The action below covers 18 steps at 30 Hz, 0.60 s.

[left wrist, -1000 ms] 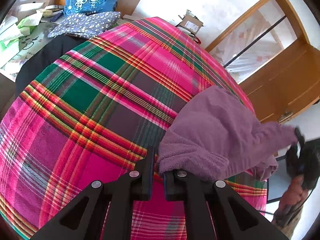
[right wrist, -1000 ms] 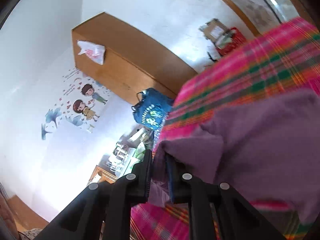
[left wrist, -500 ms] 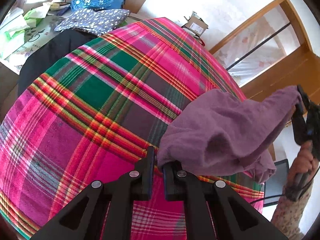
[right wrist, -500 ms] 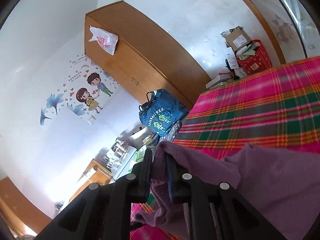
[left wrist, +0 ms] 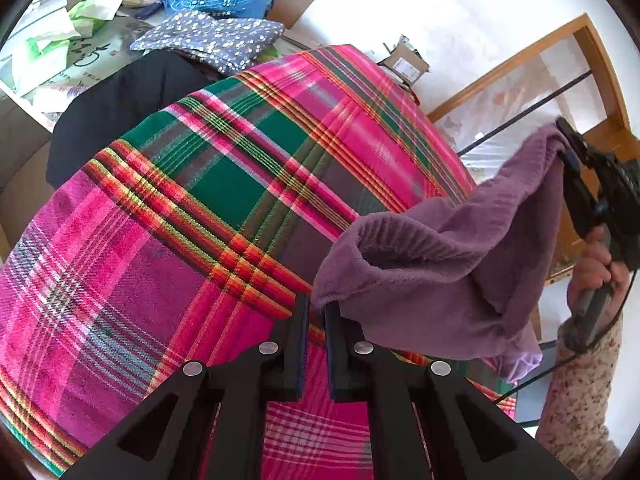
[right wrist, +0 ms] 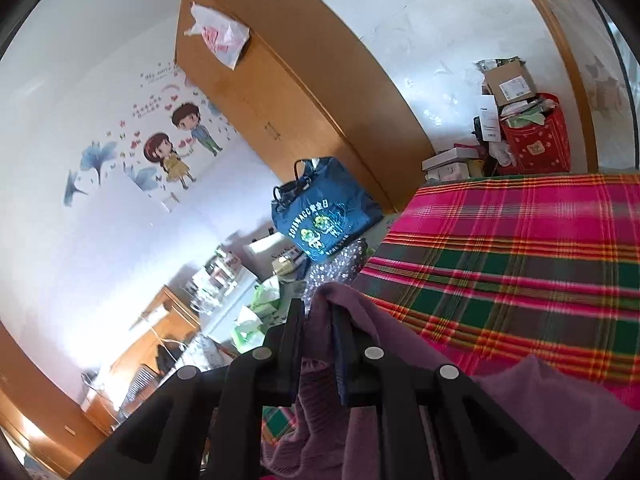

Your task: Fold clothes

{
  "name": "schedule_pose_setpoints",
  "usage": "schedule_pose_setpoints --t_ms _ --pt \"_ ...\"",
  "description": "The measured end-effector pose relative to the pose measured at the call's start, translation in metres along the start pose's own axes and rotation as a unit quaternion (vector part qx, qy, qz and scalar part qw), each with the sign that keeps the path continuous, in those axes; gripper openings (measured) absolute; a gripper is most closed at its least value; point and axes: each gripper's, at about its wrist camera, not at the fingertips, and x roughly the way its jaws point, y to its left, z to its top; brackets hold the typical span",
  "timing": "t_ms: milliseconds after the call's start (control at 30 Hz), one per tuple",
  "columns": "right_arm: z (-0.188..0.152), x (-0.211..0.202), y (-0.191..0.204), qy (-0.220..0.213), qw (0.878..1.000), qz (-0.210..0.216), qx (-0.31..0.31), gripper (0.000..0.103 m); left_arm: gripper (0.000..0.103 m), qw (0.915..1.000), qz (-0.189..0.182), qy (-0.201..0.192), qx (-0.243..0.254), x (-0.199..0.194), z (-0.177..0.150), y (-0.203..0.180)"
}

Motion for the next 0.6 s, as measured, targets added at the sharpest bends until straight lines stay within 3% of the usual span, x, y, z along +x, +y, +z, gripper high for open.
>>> schedule_pose_setpoints --t_ms 600 --pt "0.024 0.135 -0.009 0.114 0.991 -0.043 -0.05 0.014 0.013 0.9999 -0.009 0.001 -0.007 0.009 0.014 0.004"
